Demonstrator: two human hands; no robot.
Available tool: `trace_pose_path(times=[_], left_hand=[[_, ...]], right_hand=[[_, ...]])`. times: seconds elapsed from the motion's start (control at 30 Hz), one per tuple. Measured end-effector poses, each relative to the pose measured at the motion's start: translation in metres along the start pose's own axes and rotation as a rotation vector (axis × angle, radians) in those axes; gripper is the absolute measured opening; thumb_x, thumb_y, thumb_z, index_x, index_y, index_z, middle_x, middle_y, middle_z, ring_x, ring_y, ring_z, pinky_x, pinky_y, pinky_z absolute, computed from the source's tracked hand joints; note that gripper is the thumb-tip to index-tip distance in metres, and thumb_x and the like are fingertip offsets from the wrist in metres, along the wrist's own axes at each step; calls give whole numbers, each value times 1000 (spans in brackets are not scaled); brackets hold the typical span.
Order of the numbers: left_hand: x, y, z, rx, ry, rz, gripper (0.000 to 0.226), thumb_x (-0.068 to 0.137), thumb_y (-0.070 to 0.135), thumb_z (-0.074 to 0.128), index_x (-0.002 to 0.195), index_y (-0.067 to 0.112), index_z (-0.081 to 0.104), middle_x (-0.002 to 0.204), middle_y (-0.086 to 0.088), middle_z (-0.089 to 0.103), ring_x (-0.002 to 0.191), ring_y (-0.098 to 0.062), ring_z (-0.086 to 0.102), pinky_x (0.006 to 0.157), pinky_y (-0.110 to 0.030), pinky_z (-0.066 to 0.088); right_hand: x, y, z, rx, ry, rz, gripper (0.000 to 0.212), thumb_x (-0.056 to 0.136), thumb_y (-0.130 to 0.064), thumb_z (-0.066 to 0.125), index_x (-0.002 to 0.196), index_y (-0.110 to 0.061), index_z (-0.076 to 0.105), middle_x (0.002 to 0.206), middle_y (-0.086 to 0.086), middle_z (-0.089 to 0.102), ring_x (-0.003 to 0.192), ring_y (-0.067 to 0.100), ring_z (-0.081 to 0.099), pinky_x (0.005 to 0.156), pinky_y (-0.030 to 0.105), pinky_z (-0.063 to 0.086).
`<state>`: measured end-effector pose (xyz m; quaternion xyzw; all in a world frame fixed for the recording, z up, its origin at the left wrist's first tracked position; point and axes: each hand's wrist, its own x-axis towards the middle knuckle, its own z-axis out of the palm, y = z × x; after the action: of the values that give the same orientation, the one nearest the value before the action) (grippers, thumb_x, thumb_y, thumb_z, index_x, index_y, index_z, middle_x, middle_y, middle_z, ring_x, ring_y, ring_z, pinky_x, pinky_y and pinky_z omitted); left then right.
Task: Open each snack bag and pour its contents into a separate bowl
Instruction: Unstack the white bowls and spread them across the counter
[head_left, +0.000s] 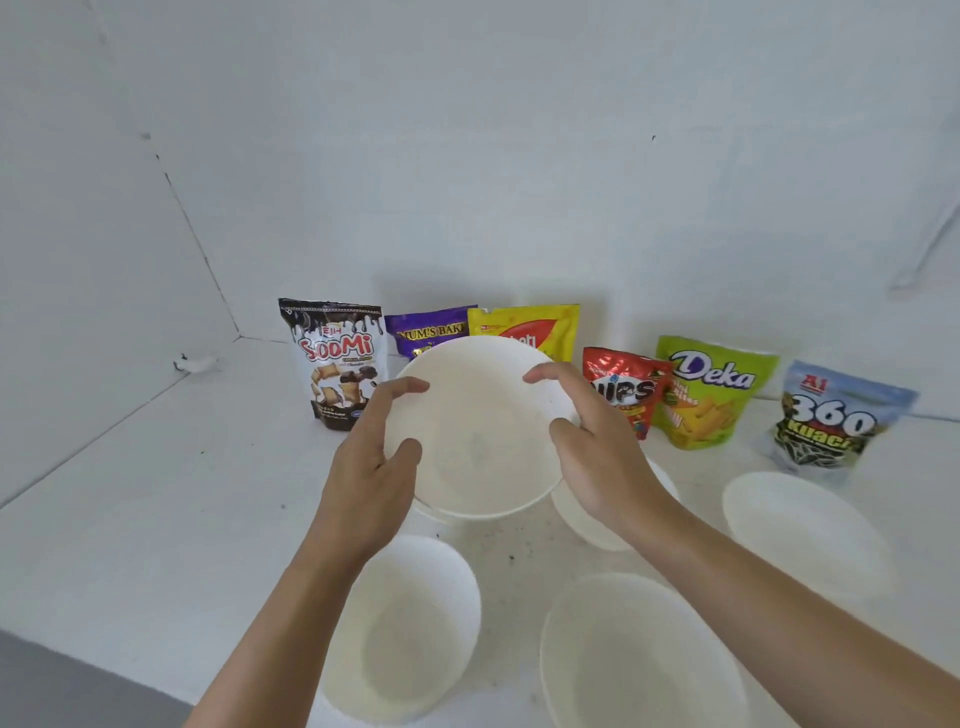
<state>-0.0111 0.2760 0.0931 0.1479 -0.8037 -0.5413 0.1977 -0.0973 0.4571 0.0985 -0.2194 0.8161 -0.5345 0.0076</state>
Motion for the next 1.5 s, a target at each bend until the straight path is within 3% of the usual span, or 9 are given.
trace_pose_path(times=[0.2,0.47,0.53,0.6,0.77,0.9,1.2,1.37,1.5], left_hand=[[-38,20,58,-31,-91,-21,61,90,-6,43,122,45,54,116,23,57,95,-9,58,56,-9,46],[-64,34,112,6,-214,-4,61,89,-7,45,119,45,53,99,36,60,85,15,56,61,-6,44],[-66,34,123,18,-252,-5,60,89,-5,46,120,46,52,102,32,60,85,11,57,67,-14,45],[-69,36,133,25,-292,0,59,89,-4,46,120,47,52,107,28,60,85,5,58,73,-23,46],[-79,41,157,39,-331,29,60,89,-3,48,122,47,52,112,27,57,80,0,57,74,-23,46],[-92,41,183,38,-369,38,61,88,-1,49,123,49,54,121,24,58,82,1,59,75,-26,47],[-141,33,252,103,-496,-16,62,86,1,50,128,47,43,125,10,57,73,-17,59,75,-33,51],[-169,15,273,84,-493,-133,69,86,-9,35,128,45,40,134,6,52,93,-12,57,75,-30,46],[-186,4,280,120,-501,-191,66,87,-8,33,130,41,40,129,6,52,66,1,52,60,-17,41]], right_hand=[[-44,27,-60,1,10,37,52,85,9,42,117,-29,56,56,-33,49,49,4,40,50,15,32],[-85,47,-114,33,16,158,58,86,4,45,121,-41,54,73,-20,40,52,3,41,54,15,31],[-92,50,-122,73,62,196,57,85,3,46,115,-44,56,81,4,54,53,13,38,52,19,30],[-97,54,-130,86,126,225,53,85,2,49,111,-43,59,106,26,55,69,21,48,60,25,37],[-110,76,-148,114,237,266,54,81,8,46,103,-39,63,117,18,60,104,33,54,89,50,50],[-129,97,-166,84,248,296,56,81,9,42,101,-39,63,118,-10,60,92,14,59,74,36,52],[-177,146,-217,-16,187,353,49,84,6,45,106,-34,61,91,-7,62,43,10,37,44,18,33],[-199,173,-219,-47,108,392,49,87,2,47,114,-38,56,120,-23,55,76,10,55,65,19,45],[-214,190,-210,-61,47,418,54,87,4,48,125,-35,51,130,-13,52,107,18,53,82,28,42]])
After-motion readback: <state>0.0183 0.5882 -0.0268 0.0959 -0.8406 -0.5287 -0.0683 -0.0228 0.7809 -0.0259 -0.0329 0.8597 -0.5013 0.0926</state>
